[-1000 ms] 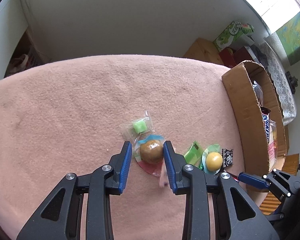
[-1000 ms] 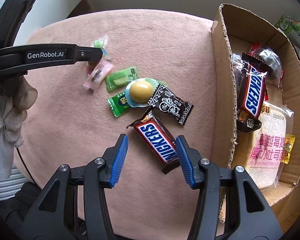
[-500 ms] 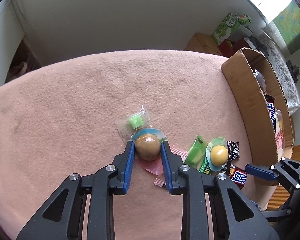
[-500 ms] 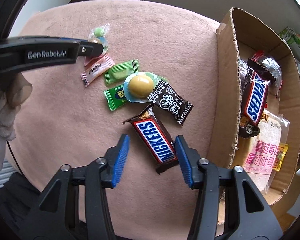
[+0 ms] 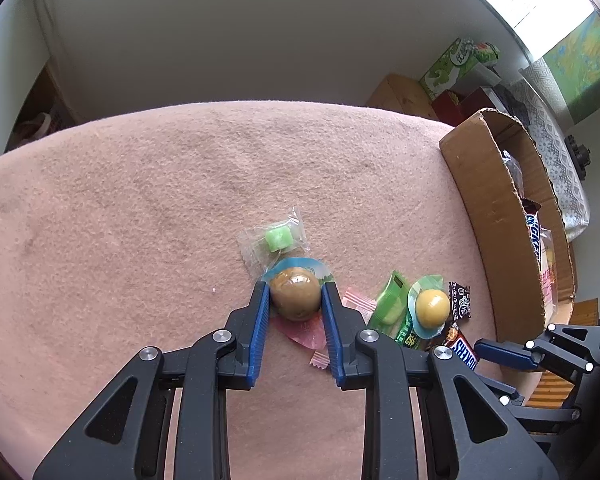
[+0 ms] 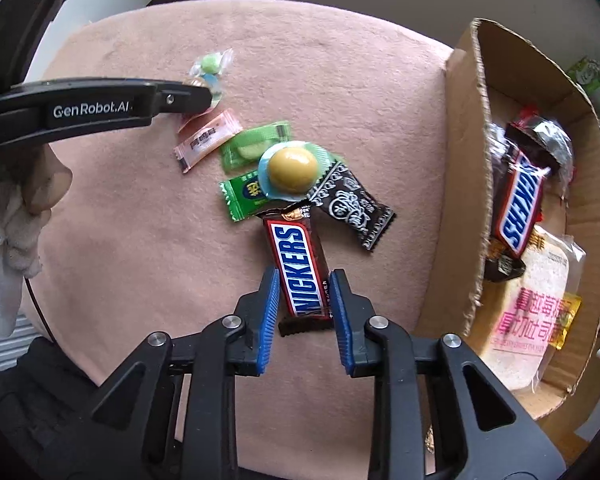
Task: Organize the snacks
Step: 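Grasp the brown ball candy with the left gripper while the right gripper grasps a Snickers bar, then carry the brown ball candy and Snickers bar into the box and open both grippers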
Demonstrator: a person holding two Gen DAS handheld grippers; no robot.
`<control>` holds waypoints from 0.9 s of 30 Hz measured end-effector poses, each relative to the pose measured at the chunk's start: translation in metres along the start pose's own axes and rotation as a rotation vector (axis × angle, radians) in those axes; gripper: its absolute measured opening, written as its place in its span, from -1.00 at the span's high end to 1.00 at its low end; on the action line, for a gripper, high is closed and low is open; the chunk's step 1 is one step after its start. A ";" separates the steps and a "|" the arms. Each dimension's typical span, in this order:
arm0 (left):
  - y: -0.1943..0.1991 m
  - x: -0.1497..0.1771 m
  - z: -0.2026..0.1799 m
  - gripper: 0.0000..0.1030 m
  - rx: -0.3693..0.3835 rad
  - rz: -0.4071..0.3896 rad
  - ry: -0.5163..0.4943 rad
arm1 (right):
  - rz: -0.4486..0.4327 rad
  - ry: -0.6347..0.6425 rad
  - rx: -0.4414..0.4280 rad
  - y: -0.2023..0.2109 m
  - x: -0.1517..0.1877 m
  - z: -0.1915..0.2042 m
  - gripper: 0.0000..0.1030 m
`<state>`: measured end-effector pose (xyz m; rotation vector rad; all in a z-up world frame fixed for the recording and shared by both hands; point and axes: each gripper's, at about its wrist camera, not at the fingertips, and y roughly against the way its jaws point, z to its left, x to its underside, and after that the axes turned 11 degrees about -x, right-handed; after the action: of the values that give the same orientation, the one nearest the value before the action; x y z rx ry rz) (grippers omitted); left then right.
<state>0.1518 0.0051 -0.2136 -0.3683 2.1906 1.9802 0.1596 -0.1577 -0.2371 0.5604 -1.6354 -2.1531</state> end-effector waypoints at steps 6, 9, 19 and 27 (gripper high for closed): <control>0.002 0.000 0.002 0.52 0.004 -0.002 0.008 | 0.012 0.004 -0.016 -0.004 -0.014 0.003 0.43; 0.003 0.001 0.003 0.53 0.004 -0.003 0.008 | 0.013 0.011 -0.014 -0.008 -0.023 0.004 0.42; 0.018 0.010 0.008 0.53 -0.011 -0.012 0.011 | -0.058 -0.025 -0.056 0.017 -0.022 0.000 0.45; 0.034 0.014 0.002 0.53 -0.018 -0.029 -0.009 | -0.115 -0.051 -0.085 0.050 -0.002 -0.009 0.45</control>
<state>0.1280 0.0089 -0.1855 -0.3900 2.1508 1.9843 0.1693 -0.1770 -0.1907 0.5910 -1.5642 -2.3258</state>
